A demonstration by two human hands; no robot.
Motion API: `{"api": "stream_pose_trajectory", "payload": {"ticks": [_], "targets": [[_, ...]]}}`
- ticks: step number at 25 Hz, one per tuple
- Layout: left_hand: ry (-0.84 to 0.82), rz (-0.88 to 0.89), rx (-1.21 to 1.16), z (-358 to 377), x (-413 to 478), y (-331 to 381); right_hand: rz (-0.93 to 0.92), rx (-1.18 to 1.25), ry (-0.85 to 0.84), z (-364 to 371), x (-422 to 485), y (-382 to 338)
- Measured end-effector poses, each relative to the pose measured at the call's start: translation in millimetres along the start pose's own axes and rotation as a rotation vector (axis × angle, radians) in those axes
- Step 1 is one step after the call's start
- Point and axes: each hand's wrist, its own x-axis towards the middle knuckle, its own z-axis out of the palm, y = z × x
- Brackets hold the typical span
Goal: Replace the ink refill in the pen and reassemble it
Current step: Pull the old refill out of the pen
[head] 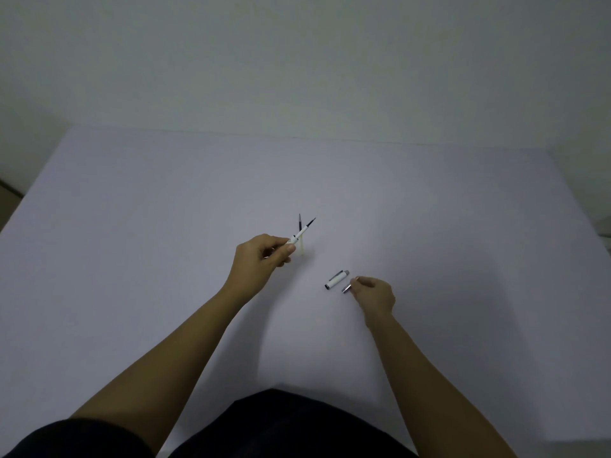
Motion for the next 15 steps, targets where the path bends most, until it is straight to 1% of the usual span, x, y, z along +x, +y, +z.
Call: {"api": "stream_pose_trajectory", "payload": {"ticks": [8, 15], "targets": [[0.037, -0.005, 0.017, -5, 1, -2, -0.045, -0.037, 0.049, 12, -5, 1], [0.035, -0.016, 0.019, -4, 2, -4, -0.025, -0.038, 0.037, 12, -4, 1]]}}
